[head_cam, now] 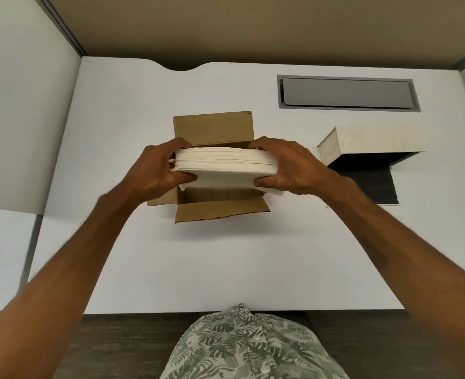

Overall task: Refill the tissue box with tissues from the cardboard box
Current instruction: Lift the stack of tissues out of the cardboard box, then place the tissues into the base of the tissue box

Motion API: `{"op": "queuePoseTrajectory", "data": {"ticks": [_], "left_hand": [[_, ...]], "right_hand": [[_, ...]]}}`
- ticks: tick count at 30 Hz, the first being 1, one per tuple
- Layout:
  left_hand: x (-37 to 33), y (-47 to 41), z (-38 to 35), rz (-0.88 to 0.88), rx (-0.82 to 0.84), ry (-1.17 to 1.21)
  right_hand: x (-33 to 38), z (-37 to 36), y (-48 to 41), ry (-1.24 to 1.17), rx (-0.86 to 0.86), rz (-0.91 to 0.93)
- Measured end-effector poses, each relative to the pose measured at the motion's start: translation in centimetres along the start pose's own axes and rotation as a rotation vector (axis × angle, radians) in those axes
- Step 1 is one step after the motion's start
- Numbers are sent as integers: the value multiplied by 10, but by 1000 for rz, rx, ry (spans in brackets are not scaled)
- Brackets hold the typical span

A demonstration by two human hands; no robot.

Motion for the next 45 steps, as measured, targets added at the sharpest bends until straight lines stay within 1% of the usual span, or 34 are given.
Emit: {"op": "queuePoseTrajectory", "data": {"ticks": [4,6,8,10,12,13,15,18,21,24,26,33,35,39,43,45], "left_hand": [[-18,0,4,5,31,87],[-29,-1,5,5,56,143],[-42,-3,2,14,88,214],[-55,-5,-3,24,110,372],[-71,-7,-13,-7,125,621],[-80,-8,-20,-28,135,733],[-99,-12,-37,-55,151,874],[-129,-18,-71,-47,144,979],[-153,-24,-103,-33,122,1090],[-175,-28,-135,-14,118,1123],[-186,-31,-154,-19,106,1074],[-213,-35,-195,39,-77,824],[-213,-34,-205,46,-101,806],[-211,-32,-228,83,-76,873],[-200,-35,-247,173,-37,1087],[-194,-39,-254,186,-2,1158]], "right_hand": [[-21,14,25,-260,-43,-35],[-28,19,38,-479,-73,-25],[-34,21,53,-717,-91,34],[-42,22,66,-906,-120,105],[-54,20,78,-1065,-153,154],[-60,19,84,-1129,-170,161],[-71,16,97,-1206,-200,159],[-91,13,120,-1280,-250,168],[-108,14,147,-1305,-279,156],[-126,13,173,-1317,-292,162],[-137,12,186,-1296,-300,137],[-169,1,231,-1150,-313,53],[-174,-5,239,-1118,-315,34],[-182,-21,247,-1173,-324,7],[-186,-43,244,-1320,-327,-56],[-186,-51,242,-1351,-325,-89]]}}
Point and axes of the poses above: each hand's wrist, its own y-axis away from the middle knuckle, its own z-axis out of the back of the hand, x = y × z, the point moved 2 cm from there along -y, towards the middle knuckle, and after that the axes turned 14 degrees about x, right-handed, at the moved point
